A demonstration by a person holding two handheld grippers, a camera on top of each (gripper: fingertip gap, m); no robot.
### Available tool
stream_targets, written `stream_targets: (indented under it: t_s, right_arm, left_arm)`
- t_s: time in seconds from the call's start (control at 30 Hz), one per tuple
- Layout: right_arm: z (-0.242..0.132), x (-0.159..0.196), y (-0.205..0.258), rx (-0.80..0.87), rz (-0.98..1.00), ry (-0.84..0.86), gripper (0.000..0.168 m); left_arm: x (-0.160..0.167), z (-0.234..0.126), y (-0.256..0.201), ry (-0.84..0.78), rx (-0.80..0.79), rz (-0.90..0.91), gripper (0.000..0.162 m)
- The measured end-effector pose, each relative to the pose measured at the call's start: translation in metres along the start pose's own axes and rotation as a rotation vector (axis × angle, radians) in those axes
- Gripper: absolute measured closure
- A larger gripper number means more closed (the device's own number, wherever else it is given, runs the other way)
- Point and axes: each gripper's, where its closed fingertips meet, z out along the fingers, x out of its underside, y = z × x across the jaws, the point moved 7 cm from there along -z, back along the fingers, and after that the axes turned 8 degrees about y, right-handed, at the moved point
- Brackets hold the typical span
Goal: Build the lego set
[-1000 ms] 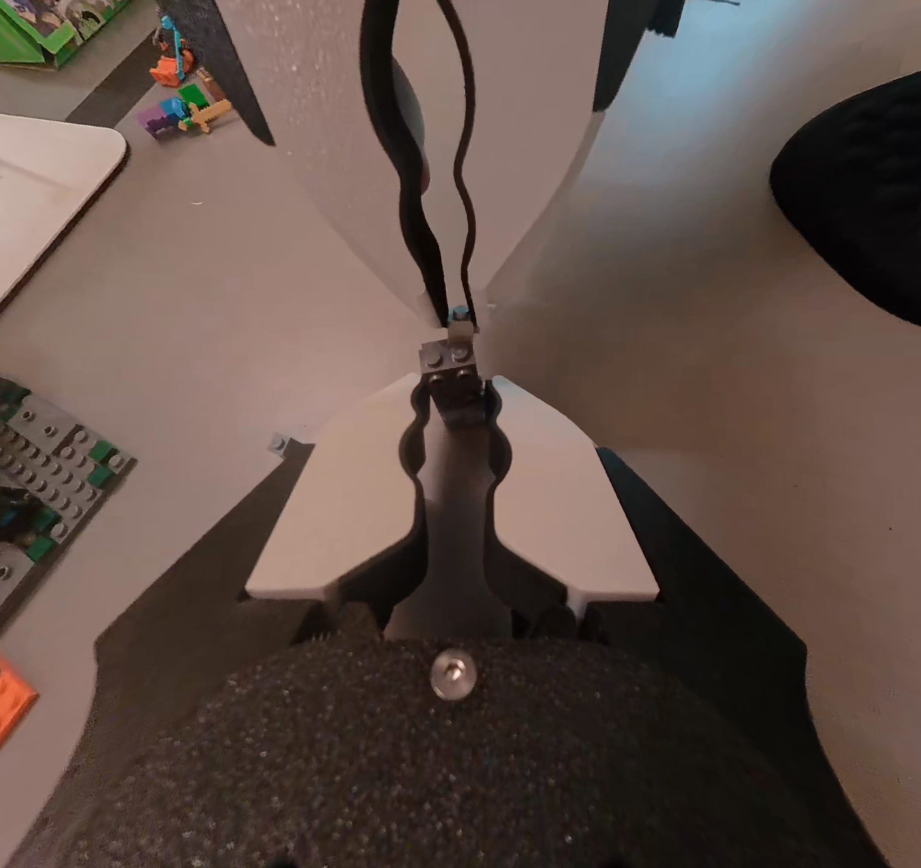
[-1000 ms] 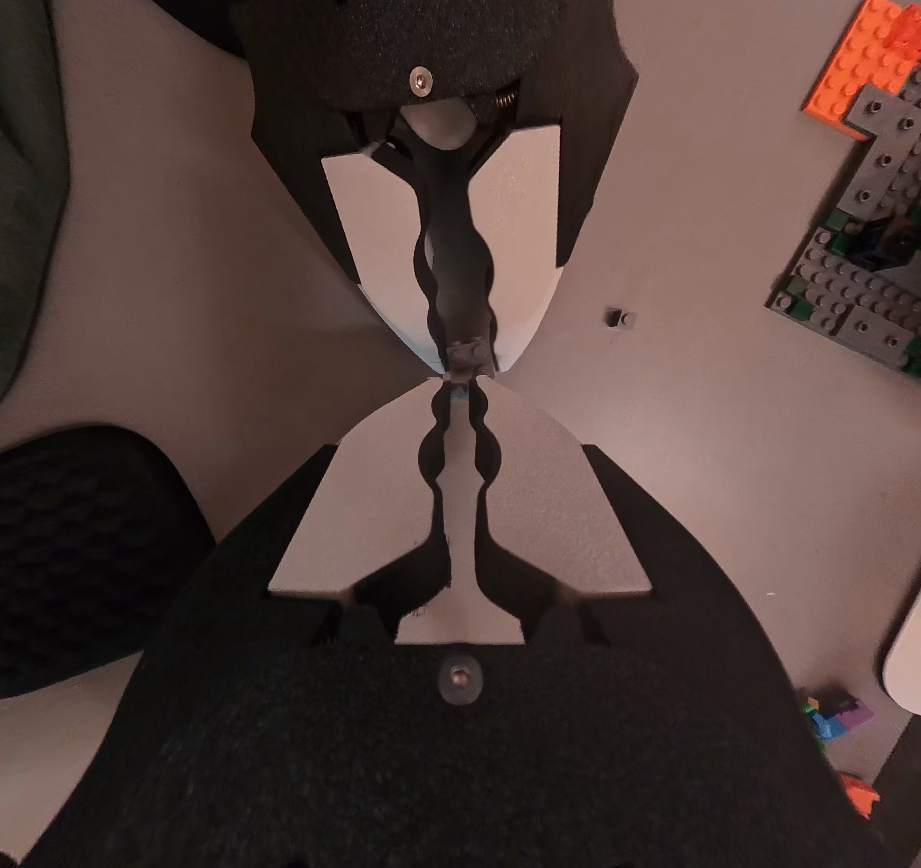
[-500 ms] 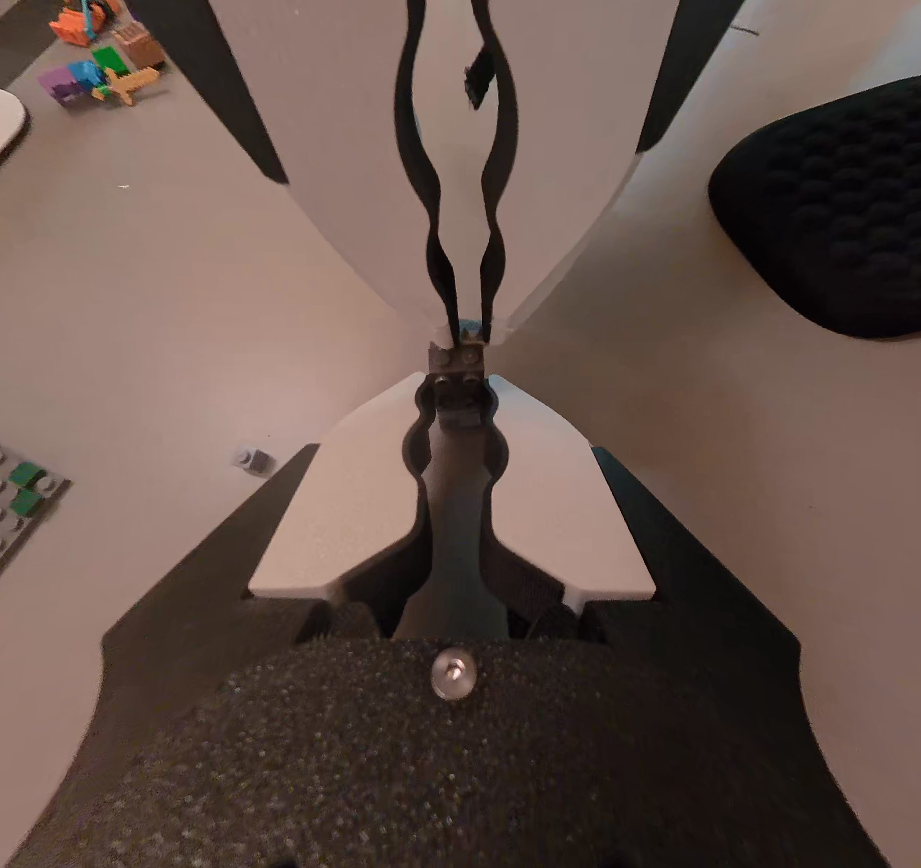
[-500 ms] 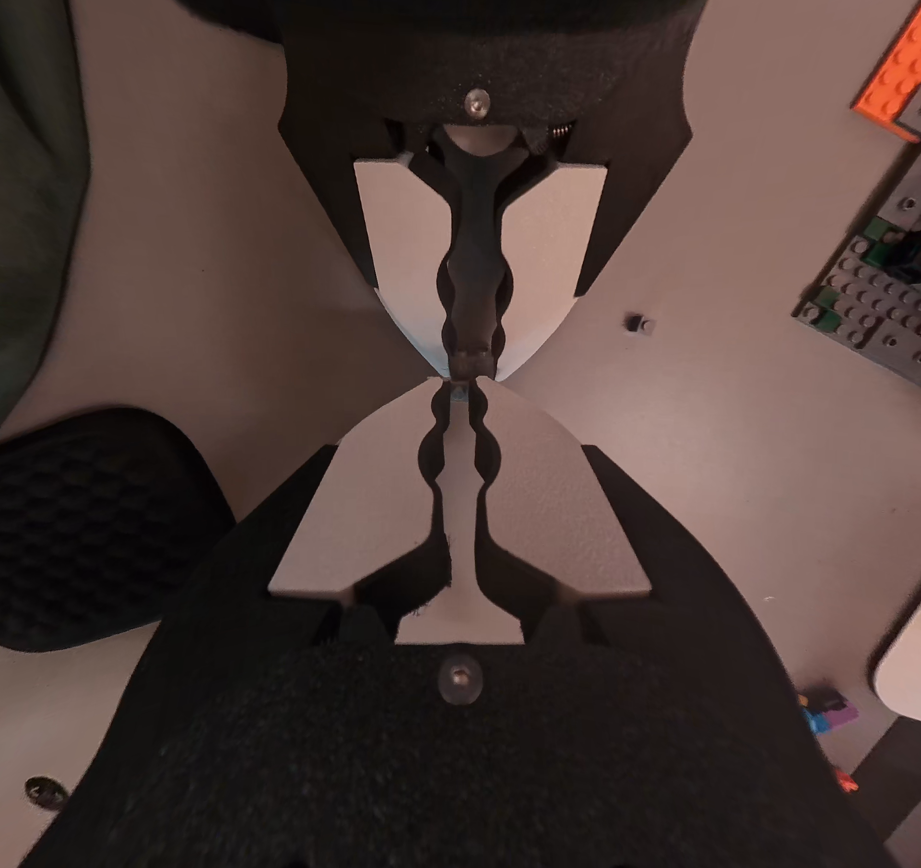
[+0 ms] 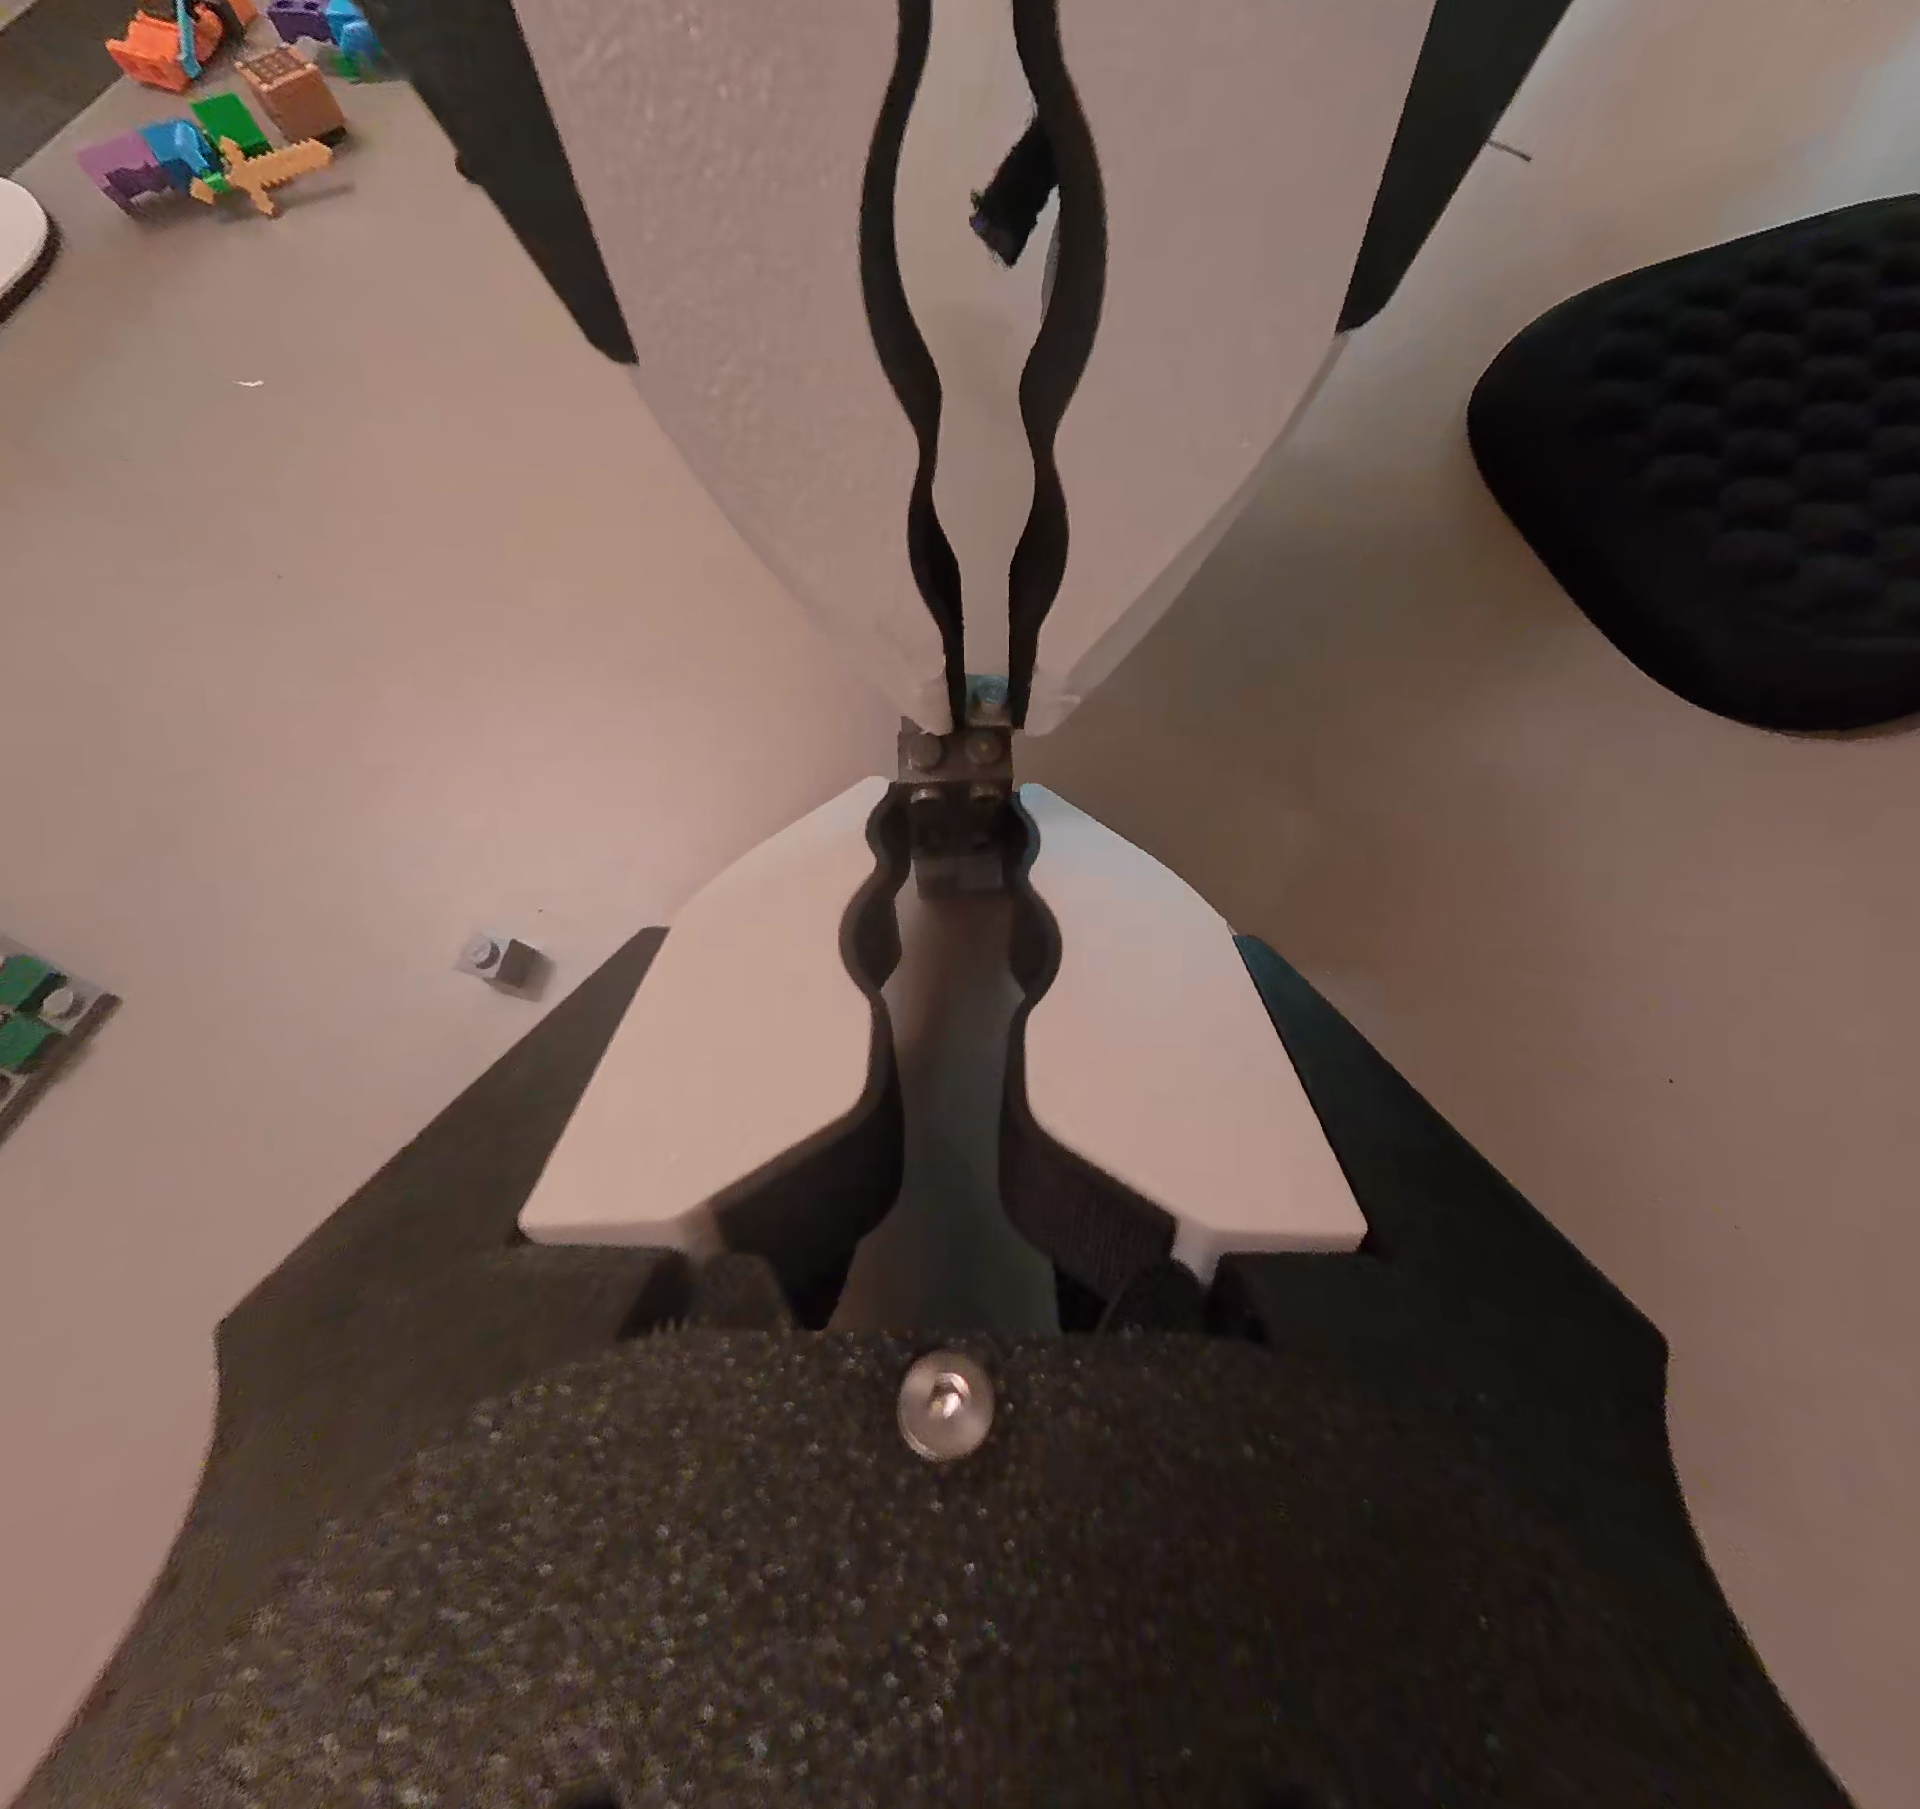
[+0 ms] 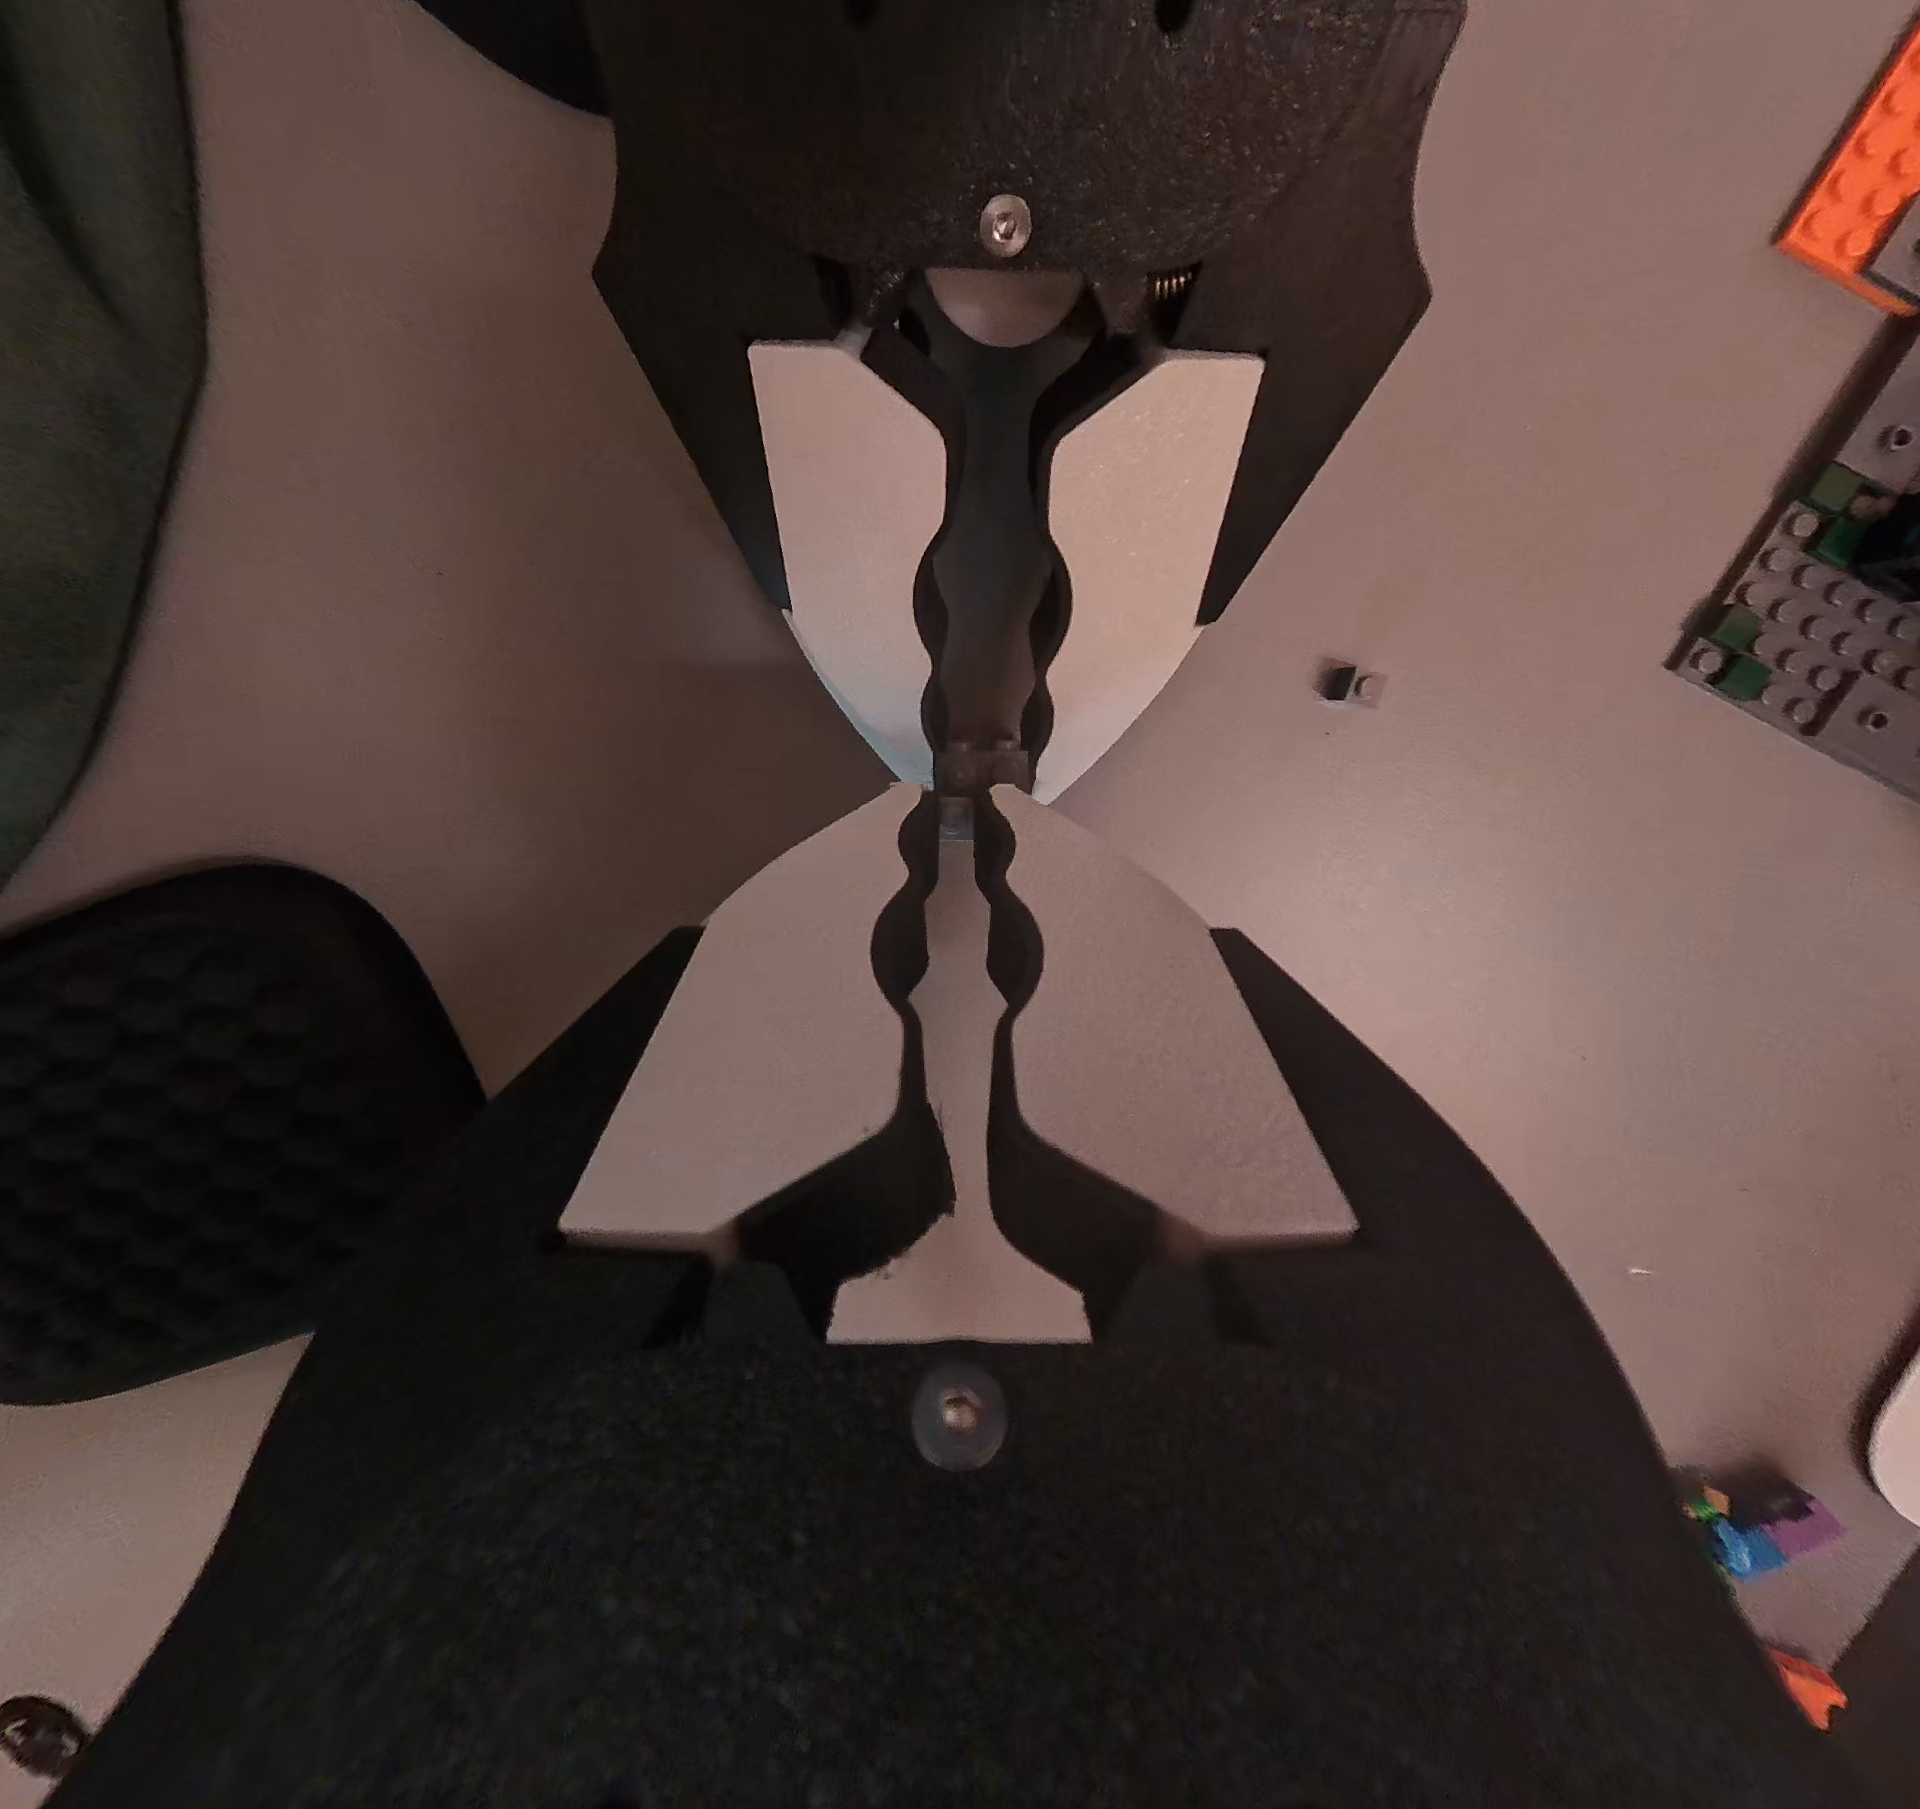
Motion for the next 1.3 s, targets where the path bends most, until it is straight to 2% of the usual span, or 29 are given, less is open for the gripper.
stream_targets:
  t_s: [0.3, 0.47, 0.53, 0.6, 0.93, 1.3]
  right_arm:
    - [0.0, 0.005, 0.011, 0.009, 0.024, -0.041, 0.162]
    - [-0.014, 0.006, 0.016, 0.033, 0.057, -0.118, 0.161]
    - [-0.018, 0.008, 0.018, 0.02, 0.071, -0.146, 0.147]
    - [-0.023, 0.01, 0.017, 0.05, 0.074, -0.161, 0.145]
    - [-0.016, 0.008, 0.021, 0.106, 0.052, -0.144, 0.161]
    - [-0.017, 0.007, 0.023, -0.031, 0.113, -0.165, 0.161]
  left_arm:
    - [-0.003, 0.002, -0.009, 0.004, 0.024, 0.012, 0.146]
    - [-0.011, -0.007, -0.009, -0.054, 0.034, 0.018, 0.145]
    - [-0.012, -0.007, -0.01, -0.053, 0.027, 0.031, 0.145]
    - [-0.011, -0.007, -0.011, -0.05, 0.028, 0.033, 0.145]
    - [-0.012, -0.01, -0.011, -0.049, 0.029, 0.022, 0.145]
    - [-0.014, -0.014, -0.02, -0.047, -0.018, 0.092, 0.145]
